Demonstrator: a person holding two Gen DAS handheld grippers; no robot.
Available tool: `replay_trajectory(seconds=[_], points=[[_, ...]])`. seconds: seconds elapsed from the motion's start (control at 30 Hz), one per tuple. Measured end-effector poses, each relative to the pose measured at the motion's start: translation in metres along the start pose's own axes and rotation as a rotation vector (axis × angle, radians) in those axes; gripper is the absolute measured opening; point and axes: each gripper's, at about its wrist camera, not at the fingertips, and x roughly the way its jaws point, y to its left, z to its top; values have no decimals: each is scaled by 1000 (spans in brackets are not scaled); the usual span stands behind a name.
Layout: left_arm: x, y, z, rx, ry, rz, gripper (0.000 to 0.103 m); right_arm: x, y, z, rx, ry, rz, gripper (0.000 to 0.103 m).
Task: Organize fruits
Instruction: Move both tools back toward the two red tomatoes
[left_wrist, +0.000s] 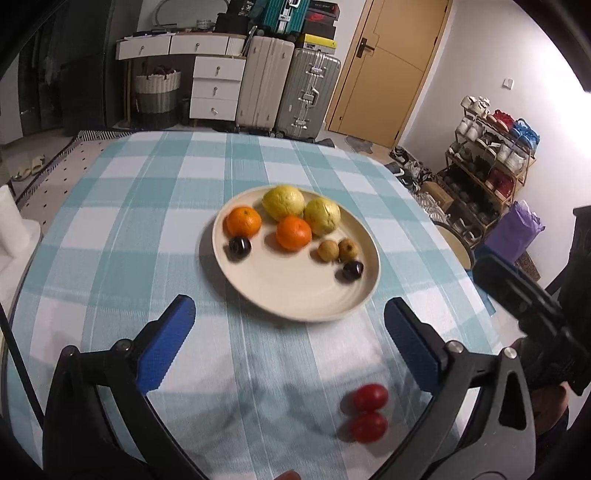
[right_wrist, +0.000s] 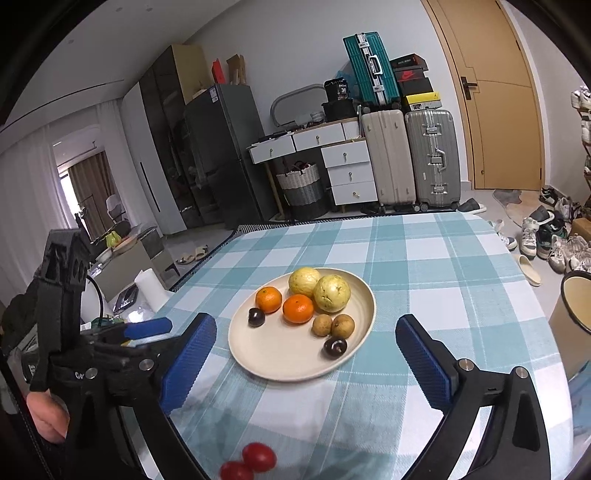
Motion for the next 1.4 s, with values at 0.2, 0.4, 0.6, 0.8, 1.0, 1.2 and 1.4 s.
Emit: replay_trajectory(seconds=[0.2,0.4,0.6,0.8,1.0,1.2,1.4], points=[[-5,-9,-25,19,43,-9,102,-19,1,-12,-5,9,-7,102],[-3,-8,-53,14,122,-41,102,-28,-1,-28,7,39,-29,103],[0,-15,-75,32,171,-60,102,-31,-1,-42,18,73,-35,103],[8,-31,-87,70,212,-79,102,-33,4,-51,22,87,-34,103],[15,-41,-92,81,246,-51,102,-35,5,-59,20,108,-31,103],[22,-43,-96,71,271,-71,102,-32,2,-63,35,123,-29,103],[25,-46,-99,74,277,-104,91,-29,0,-65,47,134,-26,103]])
